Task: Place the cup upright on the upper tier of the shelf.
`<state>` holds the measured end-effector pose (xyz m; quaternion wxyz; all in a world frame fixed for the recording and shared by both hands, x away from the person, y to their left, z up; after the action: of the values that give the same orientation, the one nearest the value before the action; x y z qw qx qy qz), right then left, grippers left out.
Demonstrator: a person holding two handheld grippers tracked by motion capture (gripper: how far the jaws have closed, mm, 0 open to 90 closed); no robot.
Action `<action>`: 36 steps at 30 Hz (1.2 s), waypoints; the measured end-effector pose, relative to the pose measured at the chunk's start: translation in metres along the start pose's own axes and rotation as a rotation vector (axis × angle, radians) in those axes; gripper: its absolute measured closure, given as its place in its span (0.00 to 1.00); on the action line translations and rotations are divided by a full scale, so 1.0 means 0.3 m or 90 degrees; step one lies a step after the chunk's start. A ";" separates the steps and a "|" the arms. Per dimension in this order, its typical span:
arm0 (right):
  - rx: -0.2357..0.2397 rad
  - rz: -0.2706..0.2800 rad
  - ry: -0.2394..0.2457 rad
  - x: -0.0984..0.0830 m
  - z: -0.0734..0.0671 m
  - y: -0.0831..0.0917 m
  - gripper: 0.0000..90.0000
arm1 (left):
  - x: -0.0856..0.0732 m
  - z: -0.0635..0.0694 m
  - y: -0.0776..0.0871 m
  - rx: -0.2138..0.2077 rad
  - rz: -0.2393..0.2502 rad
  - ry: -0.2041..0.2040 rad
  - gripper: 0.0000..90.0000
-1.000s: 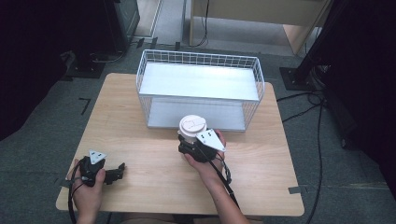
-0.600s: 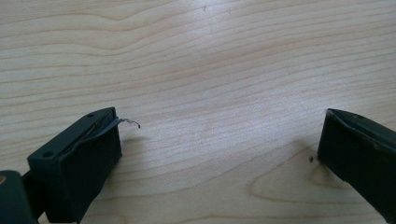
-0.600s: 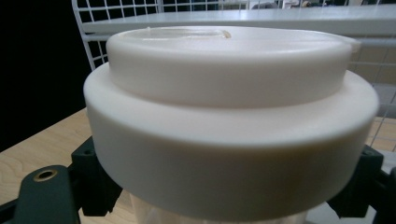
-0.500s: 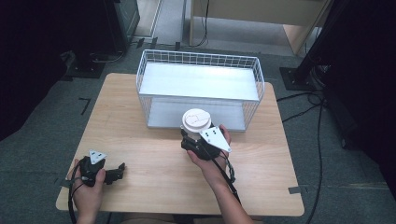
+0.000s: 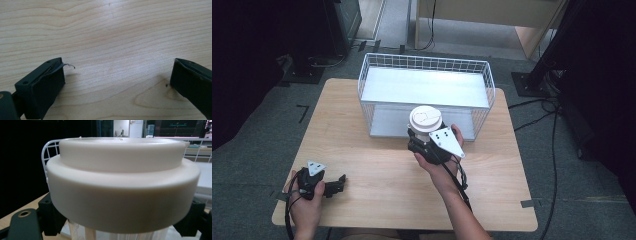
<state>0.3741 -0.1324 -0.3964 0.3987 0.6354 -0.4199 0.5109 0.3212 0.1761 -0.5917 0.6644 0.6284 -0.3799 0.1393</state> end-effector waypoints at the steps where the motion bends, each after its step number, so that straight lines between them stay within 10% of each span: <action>1: 0.000 0.000 0.000 0.000 0.000 0.000 0.18 | 0.000 0.000 0.000 0.000 0.000 0.000 0.00; 36: -0.016 0.069 0.025 0.281 0.020 -0.047 0.18 | 0.000 -0.001 0.000 -0.001 0.001 -0.001 0.00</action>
<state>0.3999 -0.1441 -0.3156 0.3866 0.5965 -0.4522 0.5386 0.3213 0.1764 -0.5915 0.6647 0.6275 -0.3809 0.1392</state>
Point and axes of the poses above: each handheld gripper's, and its own axes: y roughly backward along the jaws, x roughly out of its top, z roughly to its right, the point moved 10 cm from there along -y, roughly forward along the jaws, and after that the axes turned 6 degrees about -y, right-handed, at the moved point
